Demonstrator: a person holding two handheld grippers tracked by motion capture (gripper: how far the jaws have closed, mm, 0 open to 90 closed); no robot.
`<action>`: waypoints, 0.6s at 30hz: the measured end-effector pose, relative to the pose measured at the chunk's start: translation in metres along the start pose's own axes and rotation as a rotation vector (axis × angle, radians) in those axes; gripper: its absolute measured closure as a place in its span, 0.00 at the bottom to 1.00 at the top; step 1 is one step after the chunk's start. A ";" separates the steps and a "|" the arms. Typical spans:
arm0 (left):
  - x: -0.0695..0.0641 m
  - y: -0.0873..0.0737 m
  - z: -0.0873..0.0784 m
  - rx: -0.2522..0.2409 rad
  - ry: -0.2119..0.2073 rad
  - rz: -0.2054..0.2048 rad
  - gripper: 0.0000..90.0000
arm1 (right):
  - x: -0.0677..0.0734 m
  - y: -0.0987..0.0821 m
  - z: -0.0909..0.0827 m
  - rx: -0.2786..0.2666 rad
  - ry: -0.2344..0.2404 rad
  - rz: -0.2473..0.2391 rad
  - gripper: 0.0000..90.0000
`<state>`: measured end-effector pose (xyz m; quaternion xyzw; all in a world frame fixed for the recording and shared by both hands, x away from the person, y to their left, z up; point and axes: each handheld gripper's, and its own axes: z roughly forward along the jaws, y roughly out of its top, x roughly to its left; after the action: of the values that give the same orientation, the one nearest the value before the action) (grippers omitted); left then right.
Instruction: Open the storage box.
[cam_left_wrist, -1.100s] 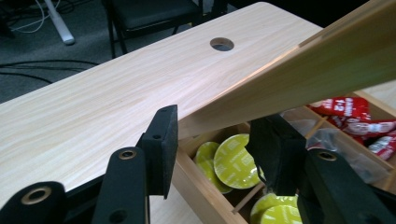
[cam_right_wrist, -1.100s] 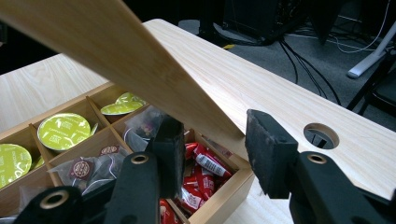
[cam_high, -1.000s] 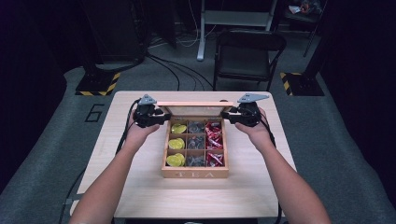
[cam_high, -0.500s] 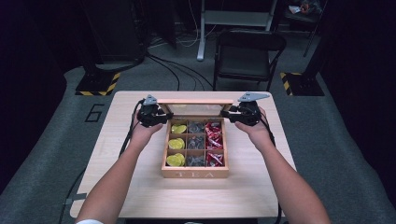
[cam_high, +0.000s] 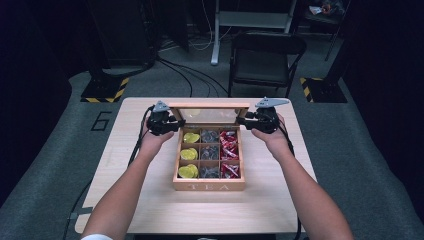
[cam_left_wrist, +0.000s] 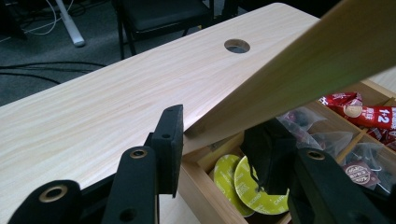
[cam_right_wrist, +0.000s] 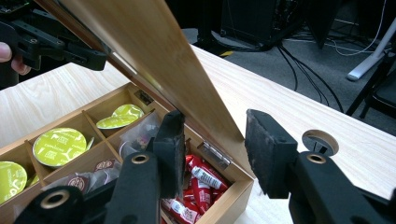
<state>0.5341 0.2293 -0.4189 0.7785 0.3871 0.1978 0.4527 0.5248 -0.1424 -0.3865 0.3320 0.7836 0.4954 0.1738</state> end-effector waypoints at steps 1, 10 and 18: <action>0.000 0.000 0.000 -0.003 0.002 0.001 0.65 | 0.000 0.001 0.000 0.001 0.000 0.000 0.64; 0.003 0.004 0.002 0.009 -0.009 -0.012 0.65 | -0.002 0.003 0.003 0.003 -0.008 0.029 0.62; 0.004 0.007 0.002 0.023 -0.011 -0.018 0.66 | -0.006 -0.003 0.013 0.035 -0.025 0.013 0.57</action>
<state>0.5412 0.2293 -0.4143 0.7813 0.3937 0.1851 0.4475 0.5355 -0.1387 -0.3957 0.3463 0.7878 0.4785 0.1746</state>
